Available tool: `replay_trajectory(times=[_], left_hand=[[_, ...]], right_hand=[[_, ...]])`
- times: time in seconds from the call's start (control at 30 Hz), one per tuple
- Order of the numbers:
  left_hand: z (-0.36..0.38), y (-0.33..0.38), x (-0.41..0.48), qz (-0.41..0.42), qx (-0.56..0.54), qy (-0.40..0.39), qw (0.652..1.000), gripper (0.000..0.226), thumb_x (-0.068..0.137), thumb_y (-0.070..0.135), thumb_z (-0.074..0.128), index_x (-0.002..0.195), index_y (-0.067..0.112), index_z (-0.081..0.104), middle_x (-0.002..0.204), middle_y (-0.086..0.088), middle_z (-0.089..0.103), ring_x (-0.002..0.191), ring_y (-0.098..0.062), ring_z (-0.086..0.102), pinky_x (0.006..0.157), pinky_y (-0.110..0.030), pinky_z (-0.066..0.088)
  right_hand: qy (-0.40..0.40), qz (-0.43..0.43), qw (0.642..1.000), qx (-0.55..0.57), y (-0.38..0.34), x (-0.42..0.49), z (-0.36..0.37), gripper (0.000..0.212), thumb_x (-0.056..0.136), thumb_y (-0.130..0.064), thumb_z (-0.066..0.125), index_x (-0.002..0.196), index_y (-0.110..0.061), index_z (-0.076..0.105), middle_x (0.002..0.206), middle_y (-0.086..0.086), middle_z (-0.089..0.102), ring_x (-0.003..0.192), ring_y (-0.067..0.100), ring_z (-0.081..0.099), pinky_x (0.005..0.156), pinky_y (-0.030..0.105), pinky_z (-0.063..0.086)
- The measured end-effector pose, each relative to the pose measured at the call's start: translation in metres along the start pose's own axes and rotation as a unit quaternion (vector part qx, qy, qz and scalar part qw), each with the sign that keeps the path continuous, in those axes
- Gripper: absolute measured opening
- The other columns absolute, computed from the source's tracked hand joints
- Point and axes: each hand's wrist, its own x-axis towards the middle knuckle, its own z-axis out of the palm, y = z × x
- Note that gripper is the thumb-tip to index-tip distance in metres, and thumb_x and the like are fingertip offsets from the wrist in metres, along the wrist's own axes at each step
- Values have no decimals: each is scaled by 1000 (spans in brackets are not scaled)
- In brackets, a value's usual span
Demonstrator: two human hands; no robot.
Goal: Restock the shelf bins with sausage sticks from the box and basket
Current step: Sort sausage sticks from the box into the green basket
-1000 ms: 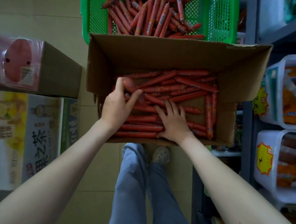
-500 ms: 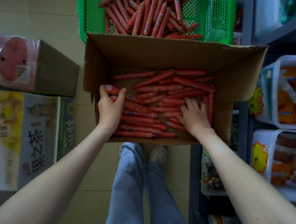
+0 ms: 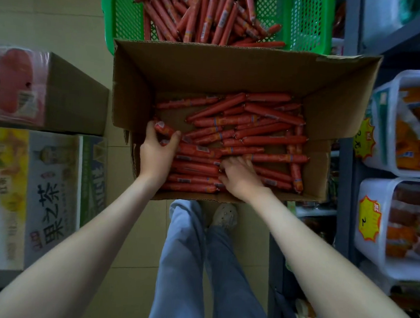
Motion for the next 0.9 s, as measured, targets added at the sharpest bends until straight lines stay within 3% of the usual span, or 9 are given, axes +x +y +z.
replay_trajectory(times=[0.1,0.2,0.3,0.4,0.5,0.6,0.7,0.8,0.9], left_hand=[[1,2,-5,54,47,11,997,60,87,21,66,136,5,36,128,-18,52,116,-27,51,89,-14,33],[3,-7,-6,212,185,-6,959,90,78,22,73,145,-3,18,148,-26,24,139,-37,23,116,-42,17],[7,-20,-6,338,308,-35,888,108,76,45,73,148,6,3,153,-27,8,143,-39,4,115,-49,-4],[11,-22,-8,395,343,1,852,102,82,48,66,147,16,-5,150,-26,4,143,-36,-5,114,-50,-7],[14,-21,-8,435,381,-8,816,89,88,38,60,151,22,-1,150,-23,5,143,-38,-5,113,-54,-4],[17,-21,-11,476,418,-98,768,75,83,37,63,148,25,28,155,-17,12,143,-36,2,113,-54,-5],[20,-22,-11,458,406,-168,773,65,79,46,65,137,21,48,152,-14,29,142,-34,15,110,-59,7],[22,-11,-11,444,375,-199,789,57,84,49,48,129,15,54,143,-13,45,136,-32,33,109,-55,20],[24,21,-12,384,278,-228,851,45,90,41,47,122,10,55,117,-13,63,109,-34,59,91,-43,46]], right_hand=[[7,103,990,93,-5,6,12,37,91,-28,56,124,-14,46,132,9,47,126,27,37,104,38,26],[9,141,978,152,-6,6,11,42,88,-24,60,124,-14,40,133,11,47,127,29,36,104,38,26],[9,149,974,168,-4,7,9,46,87,-24,63,126,-13,40,134,11,46,129,29,35,106,37,26],[-3,163,970,183,0,11,10,52,85,-26,66,129,-14,42,138,10,45,131,29,33,108,37,25],[-38,160,972,166,1,14,8,45,86,-30,65,128,-19,52,139,10,40,132,30,30,108,36,23],[-13,140,972,186,3,8,3,36,87,-33,64,119,-17,62,132,9,45,129,29,33,104,31,23],[60,101,961,251,8,-10,-11,31,88,-28,63,113,-10,65,122,11,51,122,27,38,99,28,26],[127,91,939,305,15,-30,-43,26,89,-23,62,110,-9,66,117,8,56,116,20,45,89,19,28],[182,65,902,385,21,-46,-82,14,89,-23,63,99,-16,69,95,-1,67,96,14,59,77,15,39]])
